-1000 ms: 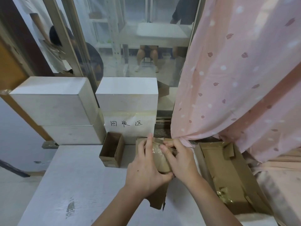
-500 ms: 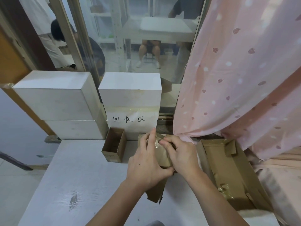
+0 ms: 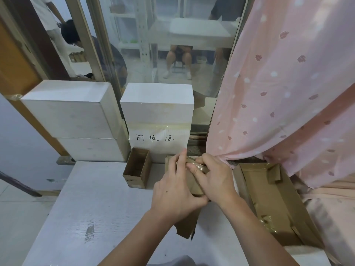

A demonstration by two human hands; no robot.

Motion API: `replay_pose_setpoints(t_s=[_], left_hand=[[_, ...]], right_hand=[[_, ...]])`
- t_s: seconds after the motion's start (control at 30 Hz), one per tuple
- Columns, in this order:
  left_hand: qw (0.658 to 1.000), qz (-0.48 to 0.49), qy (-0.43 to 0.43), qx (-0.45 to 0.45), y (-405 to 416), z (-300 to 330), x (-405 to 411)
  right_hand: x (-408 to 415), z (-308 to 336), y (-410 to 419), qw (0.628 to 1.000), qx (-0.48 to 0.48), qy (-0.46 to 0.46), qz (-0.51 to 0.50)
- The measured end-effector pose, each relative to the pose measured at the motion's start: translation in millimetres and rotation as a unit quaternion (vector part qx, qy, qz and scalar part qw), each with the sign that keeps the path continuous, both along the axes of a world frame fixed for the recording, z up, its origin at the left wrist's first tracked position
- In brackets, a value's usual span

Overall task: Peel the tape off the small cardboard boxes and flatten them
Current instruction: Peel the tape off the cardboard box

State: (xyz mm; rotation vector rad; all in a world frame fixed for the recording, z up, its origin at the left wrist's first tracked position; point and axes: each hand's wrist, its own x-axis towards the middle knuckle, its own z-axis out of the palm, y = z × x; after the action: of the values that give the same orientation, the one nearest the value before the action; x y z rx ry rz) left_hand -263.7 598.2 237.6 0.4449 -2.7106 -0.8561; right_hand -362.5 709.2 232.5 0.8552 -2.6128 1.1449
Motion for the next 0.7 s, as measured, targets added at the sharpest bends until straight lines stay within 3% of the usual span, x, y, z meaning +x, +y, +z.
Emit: replay_pose_setpoints(t_s=[0.13, 0.27, 0.33, 0.57, 0.7], left_hand=[[1.0, 0.005, -0.002, 0.006, -0.2, 1.4, -0.6], [1.0, 0.02, -0.003, 0.018, -5.5, 1.1, 0.4], [1.0, 0.018, 0.0, 0.01, -6.6, 0.9, 0.9], [1.0, 0.007, 0.007, -0.028, -6.2, -0.3, 4.0], [1.0, 0.014, -0.002, -0.013, -8.3, 1.3, 5.7]], right_hand=[[-3.3, -2.0, -2.5, 0.999, -0.037, -0.004, 0.002], [-6.2, 4.2, -2.2, 0.993, -0.023, -0.093, 0.067], [-4.6, 3.4, -3.1, 0.994, 0.006, -0.072, 0.078], [1.0, -4.7, -8.5, 0.999, -0.029, 0.02, 0.031], [2.0, -4.3, -10.0, 0.999, -0.031, -0.005, 0.032]])
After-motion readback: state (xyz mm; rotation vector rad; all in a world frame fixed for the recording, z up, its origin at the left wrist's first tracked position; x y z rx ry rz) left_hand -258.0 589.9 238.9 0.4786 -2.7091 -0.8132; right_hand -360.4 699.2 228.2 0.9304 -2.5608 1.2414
